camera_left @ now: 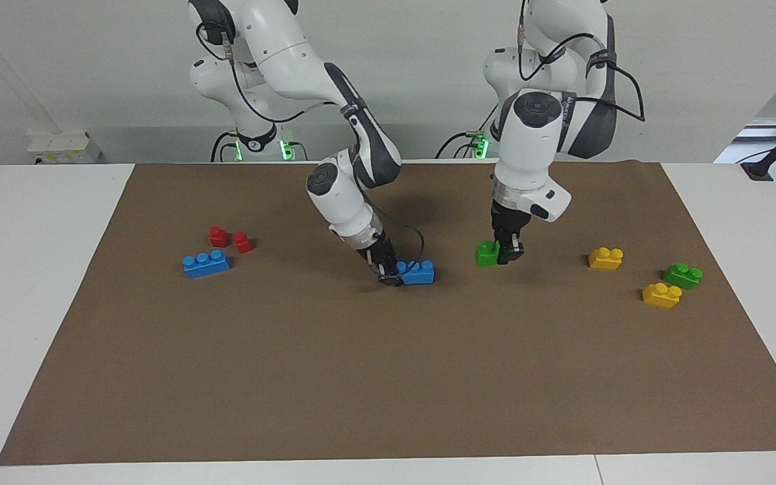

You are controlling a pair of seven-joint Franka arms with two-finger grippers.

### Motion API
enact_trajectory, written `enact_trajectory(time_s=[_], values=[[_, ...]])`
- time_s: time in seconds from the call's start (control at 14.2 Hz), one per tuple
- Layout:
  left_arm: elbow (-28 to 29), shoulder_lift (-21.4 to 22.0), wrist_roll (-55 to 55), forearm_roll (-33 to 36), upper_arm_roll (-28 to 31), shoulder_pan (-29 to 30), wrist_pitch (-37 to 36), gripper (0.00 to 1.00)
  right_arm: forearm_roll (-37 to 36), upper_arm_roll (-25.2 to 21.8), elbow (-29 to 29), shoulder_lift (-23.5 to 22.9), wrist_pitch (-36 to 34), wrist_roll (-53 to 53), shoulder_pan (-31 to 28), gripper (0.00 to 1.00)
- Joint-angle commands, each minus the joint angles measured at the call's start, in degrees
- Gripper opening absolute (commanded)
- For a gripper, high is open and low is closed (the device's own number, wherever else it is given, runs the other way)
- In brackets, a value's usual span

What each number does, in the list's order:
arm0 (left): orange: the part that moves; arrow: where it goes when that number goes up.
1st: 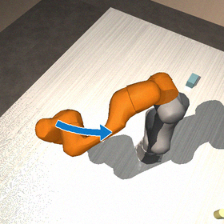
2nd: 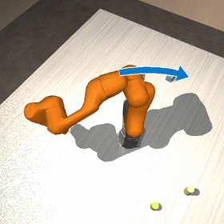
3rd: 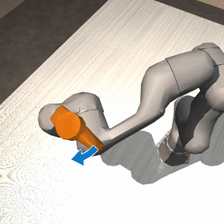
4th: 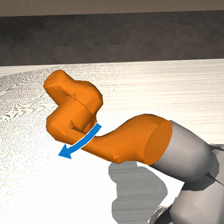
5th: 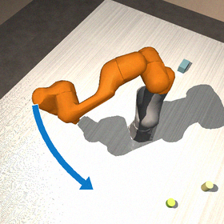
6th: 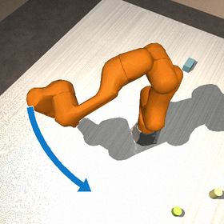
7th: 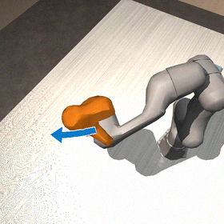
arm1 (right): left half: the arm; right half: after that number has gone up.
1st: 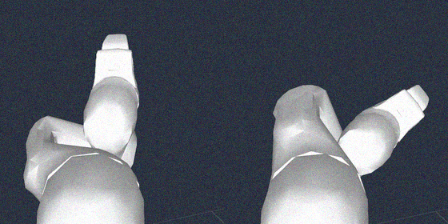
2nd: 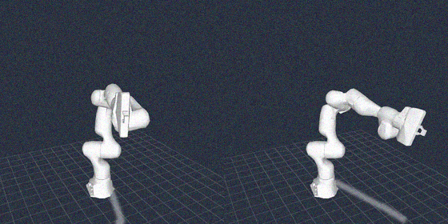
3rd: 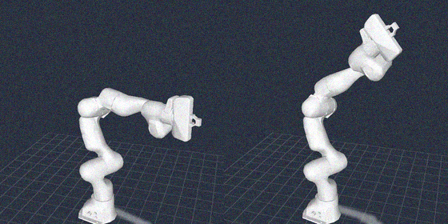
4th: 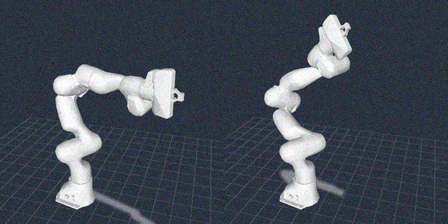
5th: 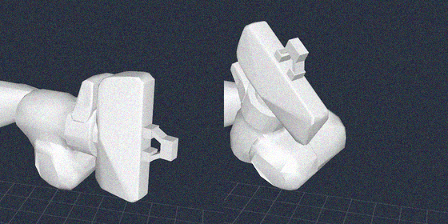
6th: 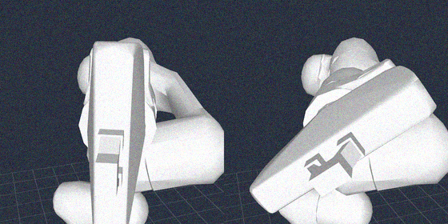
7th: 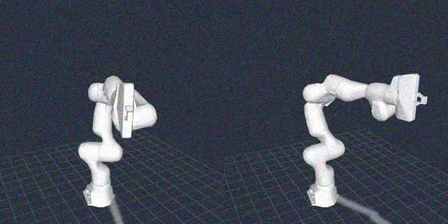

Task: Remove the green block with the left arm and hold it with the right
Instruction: 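Carry green outward with the left gripper while the right gripper carries blue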

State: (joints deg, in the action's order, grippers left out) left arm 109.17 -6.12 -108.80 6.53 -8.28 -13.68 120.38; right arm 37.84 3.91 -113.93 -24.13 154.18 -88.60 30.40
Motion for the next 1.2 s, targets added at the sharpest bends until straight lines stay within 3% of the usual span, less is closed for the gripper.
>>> enact_trajectory(time_s=[0.0,0.28,0.63,0.84,1.13], values=[[-0.1,0.2,14.1,-2.5,-0.3,4.5,-1.3,0.0,0.7,0.0,0.6,0.2,-1.2,4.4,-3.1,0.0],[1.3,0.3,31.9,-4.7,-0.3,11.3,-0.3,0.0,0.0,-0.4,3.4,4.3,-16.1,11.9,-12.7,0.0],[3.4,-2.9,39.5,-4.7,-0.2,16.6,7.6,0.0,-8.7,-0.3,10.5,5.7,-34.4,19.4,-26.6,0.0],[4.6,-4.2,45.0,-4.7,-0.1,19.6,9.7,0.0,-9.0,-0.2,10.0,5.8,-37.5,26.9,-35.0,0.0],[6.7,-7.2,46.7,-4.6,0.0,20.8,16.0,0.0,-9.0,-0.3,7.8,5.5,-37.6,29.3,-39.9,0.0]])
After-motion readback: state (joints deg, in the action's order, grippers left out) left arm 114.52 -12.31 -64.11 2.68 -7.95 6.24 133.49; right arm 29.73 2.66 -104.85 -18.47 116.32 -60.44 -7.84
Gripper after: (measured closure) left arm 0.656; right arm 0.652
